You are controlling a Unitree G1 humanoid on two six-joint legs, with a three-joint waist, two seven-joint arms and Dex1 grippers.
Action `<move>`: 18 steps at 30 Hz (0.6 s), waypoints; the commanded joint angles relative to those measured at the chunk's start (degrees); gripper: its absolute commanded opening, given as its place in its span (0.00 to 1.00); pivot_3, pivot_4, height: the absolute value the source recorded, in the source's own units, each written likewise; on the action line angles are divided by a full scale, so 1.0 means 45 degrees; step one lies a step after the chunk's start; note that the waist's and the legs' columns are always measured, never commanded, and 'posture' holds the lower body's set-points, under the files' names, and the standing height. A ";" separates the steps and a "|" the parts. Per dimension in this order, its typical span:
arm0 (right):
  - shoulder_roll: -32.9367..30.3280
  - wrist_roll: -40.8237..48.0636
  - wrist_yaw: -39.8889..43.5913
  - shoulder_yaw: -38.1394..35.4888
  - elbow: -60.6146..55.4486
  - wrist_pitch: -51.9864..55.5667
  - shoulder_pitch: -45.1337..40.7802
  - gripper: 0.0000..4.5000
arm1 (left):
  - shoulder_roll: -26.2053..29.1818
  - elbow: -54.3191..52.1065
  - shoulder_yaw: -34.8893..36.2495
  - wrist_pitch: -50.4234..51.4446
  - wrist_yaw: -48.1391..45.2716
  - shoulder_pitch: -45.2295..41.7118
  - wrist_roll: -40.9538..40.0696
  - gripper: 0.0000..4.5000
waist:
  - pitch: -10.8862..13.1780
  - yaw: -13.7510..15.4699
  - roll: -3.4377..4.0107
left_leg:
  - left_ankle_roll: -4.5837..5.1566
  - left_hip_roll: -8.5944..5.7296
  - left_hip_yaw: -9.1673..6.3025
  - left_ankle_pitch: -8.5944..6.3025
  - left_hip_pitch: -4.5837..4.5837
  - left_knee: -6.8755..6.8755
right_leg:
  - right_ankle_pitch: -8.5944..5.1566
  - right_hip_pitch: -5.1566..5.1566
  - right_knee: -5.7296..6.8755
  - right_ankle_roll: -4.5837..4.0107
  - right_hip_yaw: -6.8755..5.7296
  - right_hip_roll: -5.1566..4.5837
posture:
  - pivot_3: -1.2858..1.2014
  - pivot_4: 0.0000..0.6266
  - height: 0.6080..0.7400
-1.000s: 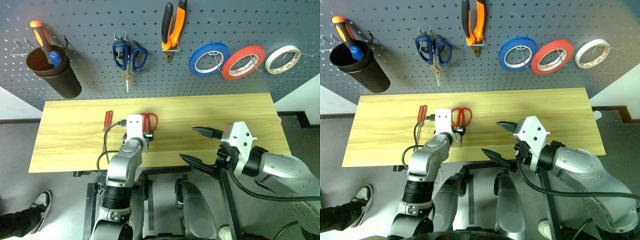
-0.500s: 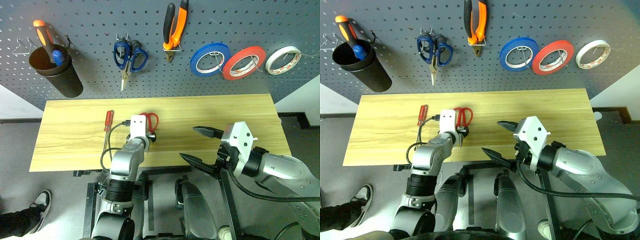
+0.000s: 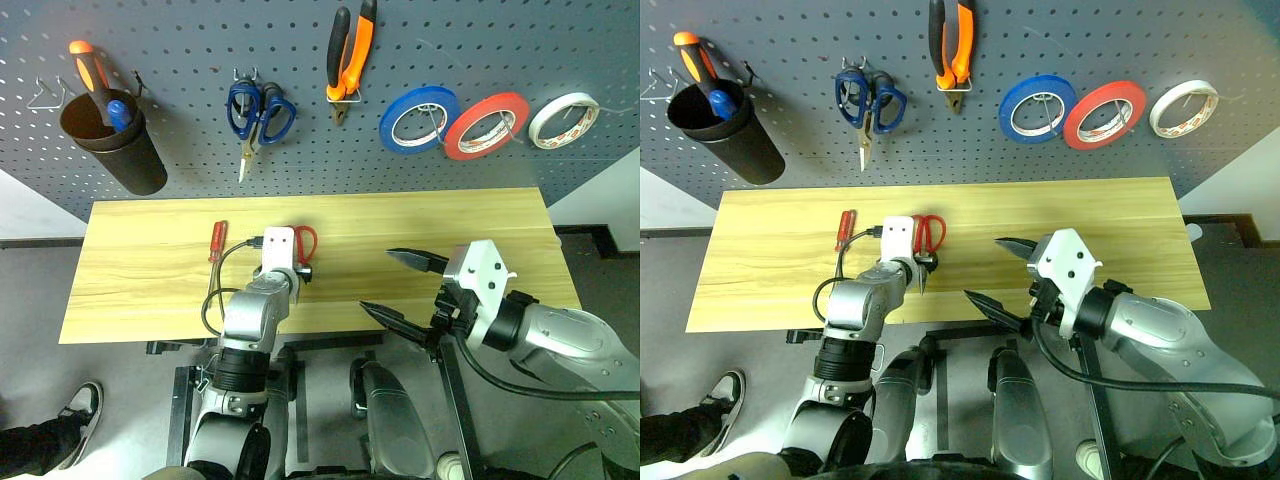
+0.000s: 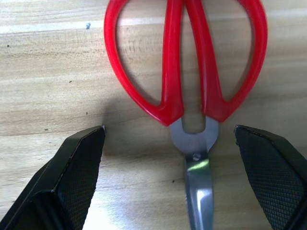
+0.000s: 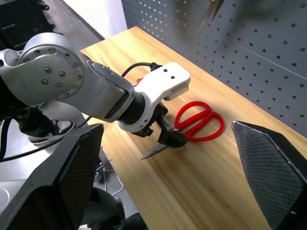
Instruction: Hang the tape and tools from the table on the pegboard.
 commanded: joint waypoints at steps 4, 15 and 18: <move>-0.0007 0.0022 -0.0118 0.0059 -0.0611 -0.0289 -0.0091 1.00 | -0.0038 0.0592 -0.0216 0.0945 0.0003 0.0149 0.0229 1.00 | -0.0002 0.0005 0.0001 | 0.0000 0.0000 -0.0001 0.0000 0.0002 0.0000 | 0.0000 0.0002 0.0000 0.0000 0.0000 -0.0001 | 0.52 0.59 0.72; -0.0003 -0.0051 -0.0231 0.0112 -0.0653 -0.0396 -0.0069 1.00 | 0.0028 0.1015 -0.0534 0.1377 -0.0080 0.0109 0.0469 1.00 | -0.0012 0.0035 0.0000 | -0.0001 0.0000 -0.0002 -0.0001 0.0029 -0.0001 | 0.0000 0.0029 -0.0004 0.0000 0.0000 -0.0006 | 0.52 0.58 0.72; 0.0006 -0.0059 -0.0283 0.0140 -0.0662 -0.0417 -0.0130 1.00 | 0.0046 0.1314 -0.0641 0.1335 -0.0076 0.0054 0.0592 0.87 | -0.0018 0.0035 -0.0002 | -0.0001 0.0000 -0.0002 -0.0001 0.0044 -0.0002 | 0.0000 0.0044 -0.0005 0.0000 0.0000 -0.0006 | 0.52 0.58 0.72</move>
